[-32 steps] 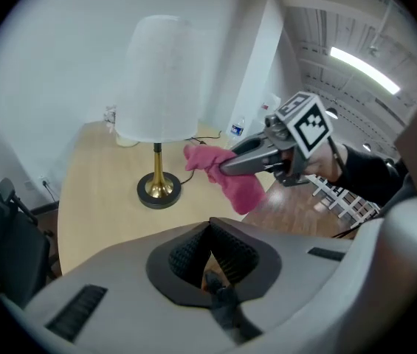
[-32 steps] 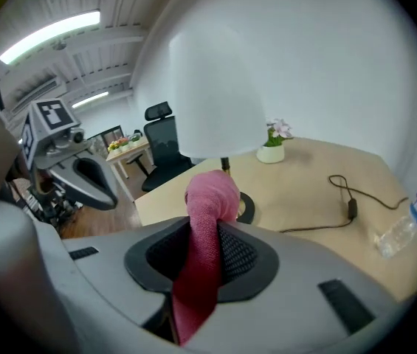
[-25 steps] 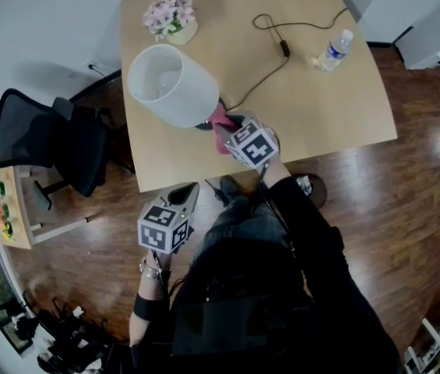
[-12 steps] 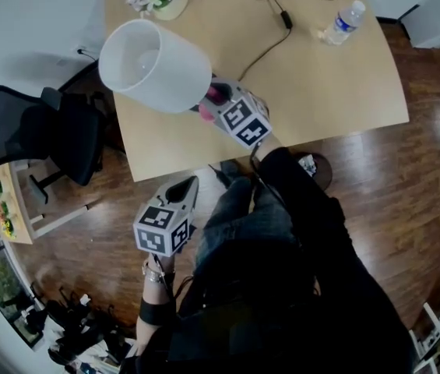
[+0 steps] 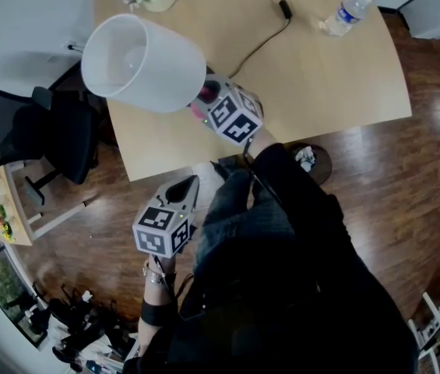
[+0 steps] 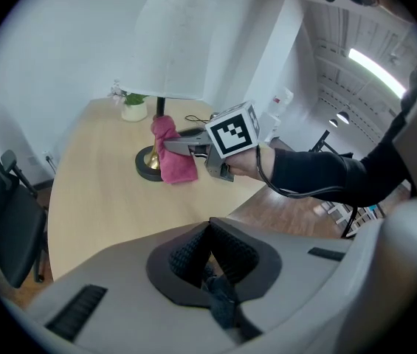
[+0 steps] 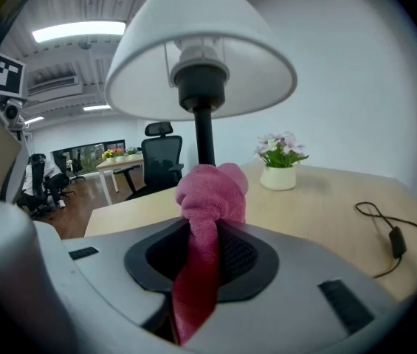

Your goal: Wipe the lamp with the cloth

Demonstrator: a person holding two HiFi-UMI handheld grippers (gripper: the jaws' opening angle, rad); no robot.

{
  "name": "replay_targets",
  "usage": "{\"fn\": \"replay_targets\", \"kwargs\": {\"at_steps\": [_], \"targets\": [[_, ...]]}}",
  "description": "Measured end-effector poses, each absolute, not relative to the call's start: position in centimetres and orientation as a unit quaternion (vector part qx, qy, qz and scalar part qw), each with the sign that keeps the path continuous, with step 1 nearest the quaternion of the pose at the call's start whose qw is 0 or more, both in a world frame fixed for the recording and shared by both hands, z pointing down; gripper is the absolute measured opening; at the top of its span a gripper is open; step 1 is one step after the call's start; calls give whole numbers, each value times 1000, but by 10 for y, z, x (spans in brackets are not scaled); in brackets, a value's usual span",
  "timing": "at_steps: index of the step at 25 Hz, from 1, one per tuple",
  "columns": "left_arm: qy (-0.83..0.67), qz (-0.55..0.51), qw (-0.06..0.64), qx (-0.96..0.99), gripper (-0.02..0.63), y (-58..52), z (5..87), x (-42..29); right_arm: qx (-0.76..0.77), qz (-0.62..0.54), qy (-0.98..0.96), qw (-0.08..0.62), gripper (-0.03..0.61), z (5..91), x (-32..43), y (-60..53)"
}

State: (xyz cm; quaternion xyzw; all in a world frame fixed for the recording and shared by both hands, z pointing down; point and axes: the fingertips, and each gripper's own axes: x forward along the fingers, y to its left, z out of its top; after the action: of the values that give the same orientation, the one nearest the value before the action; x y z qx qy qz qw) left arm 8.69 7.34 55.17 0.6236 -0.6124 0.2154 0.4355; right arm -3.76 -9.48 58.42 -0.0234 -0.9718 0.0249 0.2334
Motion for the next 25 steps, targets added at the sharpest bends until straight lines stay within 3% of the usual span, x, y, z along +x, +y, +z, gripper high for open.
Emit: {"fn": "replay_targets", "kwargs": {"at_steps": [11, 22, 25], "targets": [[-605, 214, 445, 625, -8, 68, 558, 78, -4, 51, -929, 365, 97, 634, -36, -102], [-603, 225, 445, 622, -8, 62, 559, 78, 32, 47, -896, 440, 92, 639, -6, -110], [-610, 223, 443, 618, -8, 64, 557, 77, 42, 60, -899, 432, 92, 638, 10, -111]]}}
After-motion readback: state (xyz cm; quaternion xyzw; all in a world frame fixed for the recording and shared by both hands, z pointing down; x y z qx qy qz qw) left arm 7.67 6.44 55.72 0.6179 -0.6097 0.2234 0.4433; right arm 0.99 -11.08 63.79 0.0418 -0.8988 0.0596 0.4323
